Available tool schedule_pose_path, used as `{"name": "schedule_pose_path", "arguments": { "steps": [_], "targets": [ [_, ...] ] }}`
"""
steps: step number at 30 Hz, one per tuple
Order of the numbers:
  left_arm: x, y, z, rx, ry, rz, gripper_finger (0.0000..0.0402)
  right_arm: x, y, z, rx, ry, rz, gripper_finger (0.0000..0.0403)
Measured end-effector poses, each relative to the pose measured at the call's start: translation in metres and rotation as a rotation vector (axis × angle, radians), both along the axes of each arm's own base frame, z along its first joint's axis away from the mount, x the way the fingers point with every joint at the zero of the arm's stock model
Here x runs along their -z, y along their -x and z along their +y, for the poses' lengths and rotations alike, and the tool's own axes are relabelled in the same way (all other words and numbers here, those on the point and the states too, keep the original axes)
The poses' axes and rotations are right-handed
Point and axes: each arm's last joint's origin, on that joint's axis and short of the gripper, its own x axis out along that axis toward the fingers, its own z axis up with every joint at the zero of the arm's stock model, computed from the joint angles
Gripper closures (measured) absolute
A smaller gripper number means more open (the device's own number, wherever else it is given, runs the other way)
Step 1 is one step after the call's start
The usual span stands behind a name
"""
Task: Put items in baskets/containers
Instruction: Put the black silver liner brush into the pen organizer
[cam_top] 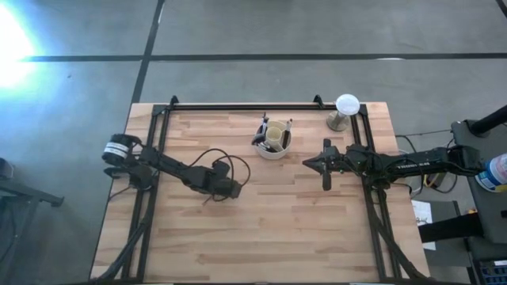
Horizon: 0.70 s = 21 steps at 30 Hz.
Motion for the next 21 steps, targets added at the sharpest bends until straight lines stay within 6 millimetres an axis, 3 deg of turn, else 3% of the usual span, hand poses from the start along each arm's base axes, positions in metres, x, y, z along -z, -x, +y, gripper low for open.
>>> {"name": "schedule_pose_path", "arguments": {
  "steps": [5, 11, 21],
  "targets": [
    [-0.015, 0.004, 0.001, -0.013, -0.050, -0.051, 0.0401, 0.000, 0.000, 0.000, 0.000, 0.000, 0.000, 0.0394],
    [-0.048, 0.006, -0.006, -0.040, -0.205, -0.268, 0.0401, 0.000, 0.000, 0.000, 0.001, -0.002, -0.003, 0.0394],
    [-0.081, -0.016, -0.020, 0.144, -0.454, -0.803, 0.0401, -0.009, -0.003, 0.006, -0.071, -0.056, -0.106, 0.0394]
  ]
}}
